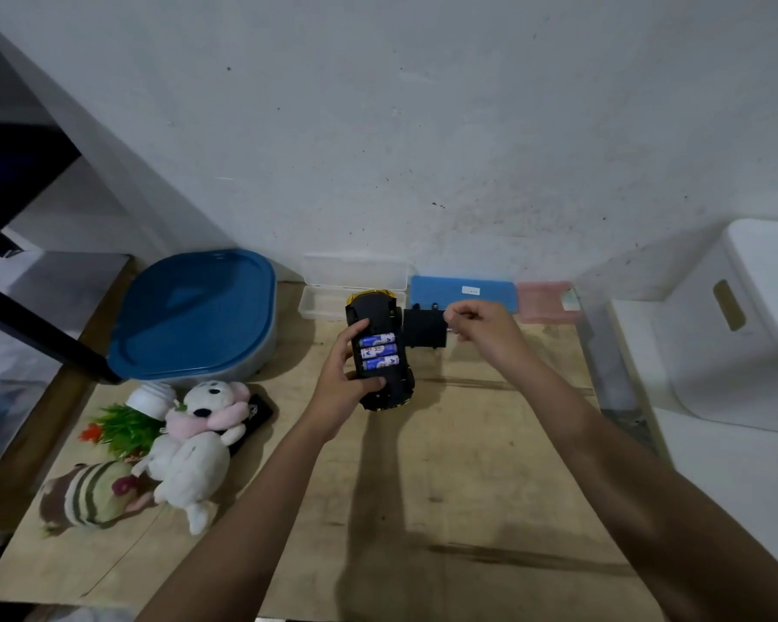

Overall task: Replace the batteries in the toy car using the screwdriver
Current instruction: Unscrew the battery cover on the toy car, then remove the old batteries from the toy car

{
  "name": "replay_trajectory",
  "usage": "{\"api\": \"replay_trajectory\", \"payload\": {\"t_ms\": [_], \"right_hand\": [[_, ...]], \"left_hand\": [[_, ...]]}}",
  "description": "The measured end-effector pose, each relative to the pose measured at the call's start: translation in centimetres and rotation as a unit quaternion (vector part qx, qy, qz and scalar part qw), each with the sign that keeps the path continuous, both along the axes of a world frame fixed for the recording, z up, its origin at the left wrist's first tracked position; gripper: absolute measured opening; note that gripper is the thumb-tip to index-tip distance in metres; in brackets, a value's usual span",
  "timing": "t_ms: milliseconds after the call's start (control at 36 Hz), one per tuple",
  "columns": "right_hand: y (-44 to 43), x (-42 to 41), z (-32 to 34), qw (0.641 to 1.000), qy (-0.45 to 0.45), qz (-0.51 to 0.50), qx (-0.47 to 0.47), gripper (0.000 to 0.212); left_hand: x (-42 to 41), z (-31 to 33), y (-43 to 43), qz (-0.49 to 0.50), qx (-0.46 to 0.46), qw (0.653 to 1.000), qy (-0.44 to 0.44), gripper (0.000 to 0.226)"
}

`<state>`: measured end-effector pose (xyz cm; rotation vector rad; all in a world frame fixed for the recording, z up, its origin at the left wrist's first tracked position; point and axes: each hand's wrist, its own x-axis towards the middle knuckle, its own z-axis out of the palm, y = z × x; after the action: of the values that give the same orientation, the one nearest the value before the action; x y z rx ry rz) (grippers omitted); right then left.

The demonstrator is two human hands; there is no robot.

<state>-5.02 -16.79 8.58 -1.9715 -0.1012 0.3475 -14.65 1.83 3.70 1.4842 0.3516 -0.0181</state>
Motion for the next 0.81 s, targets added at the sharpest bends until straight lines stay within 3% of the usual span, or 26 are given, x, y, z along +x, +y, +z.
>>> {"api": "replay_trajectory", "payload": {"t_ms": [139,333,722,806], "right_hand": [[-3.5,0.1,-1.9,0.998,0.016,-0.044,-0.05,0.014],[-5.6,-1.6,-7.1,0.979,0.115,-0.06,-0.157,0.016],[-5.8,-2.1,-7.7,0.96,0.103,-0.018,-0.261,0.01],[-4.1,-1.4,-5.3,0.974,0.069,-0.012,-0.215,0.012]], "left_hand": [[-0.2,-0.6,1.8,0.031,0.001,1.0,0.003,0.084],[-0.4,-1.2,2.2,0.061,-0.006,0.998,0.007,0.086],[-0.8,-0.5,1.0,0.019,0.011,1.0,0.001,0.083],[-0.6,0.1,0.5,0.019,0.019,1.0,-0.013,0.082]]}}
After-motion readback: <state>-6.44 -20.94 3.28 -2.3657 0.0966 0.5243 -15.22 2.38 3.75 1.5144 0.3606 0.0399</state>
